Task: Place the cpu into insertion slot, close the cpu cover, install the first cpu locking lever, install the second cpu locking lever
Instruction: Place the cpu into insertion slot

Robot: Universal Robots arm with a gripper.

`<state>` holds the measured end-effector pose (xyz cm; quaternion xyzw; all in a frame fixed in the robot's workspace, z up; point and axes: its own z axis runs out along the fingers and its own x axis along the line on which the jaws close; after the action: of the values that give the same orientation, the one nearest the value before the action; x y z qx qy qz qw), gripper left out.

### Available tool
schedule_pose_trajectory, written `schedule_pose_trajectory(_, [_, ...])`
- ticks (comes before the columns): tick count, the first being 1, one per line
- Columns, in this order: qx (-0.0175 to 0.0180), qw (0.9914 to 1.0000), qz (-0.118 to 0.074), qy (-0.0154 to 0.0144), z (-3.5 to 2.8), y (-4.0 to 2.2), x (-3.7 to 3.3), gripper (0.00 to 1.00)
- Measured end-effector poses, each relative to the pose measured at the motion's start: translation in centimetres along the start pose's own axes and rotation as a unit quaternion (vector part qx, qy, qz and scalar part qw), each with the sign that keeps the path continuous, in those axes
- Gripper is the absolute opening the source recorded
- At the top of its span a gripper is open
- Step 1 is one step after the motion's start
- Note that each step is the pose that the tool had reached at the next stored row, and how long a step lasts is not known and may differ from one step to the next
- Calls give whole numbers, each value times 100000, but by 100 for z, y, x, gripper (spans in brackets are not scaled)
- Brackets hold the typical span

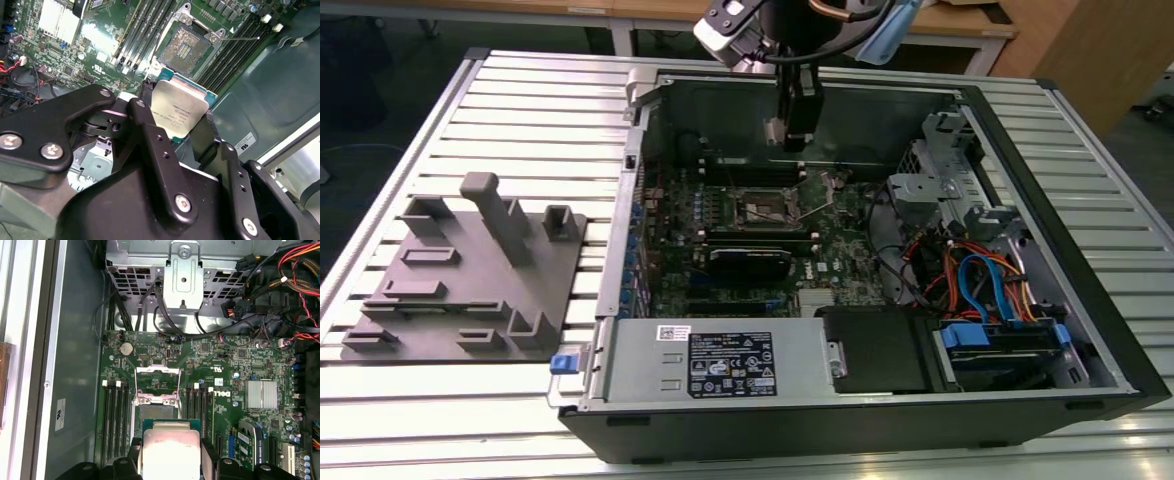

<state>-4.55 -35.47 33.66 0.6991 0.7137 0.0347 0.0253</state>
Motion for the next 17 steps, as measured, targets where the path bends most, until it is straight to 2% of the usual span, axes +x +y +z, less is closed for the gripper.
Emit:
schedule_pose_trajectory(3, [18, 100000, 1, 1, 21, -1, 1, 54])
schedule_pose_trajectory(17, [169, 100000, -23, 22, 274, -23, -2, 54])
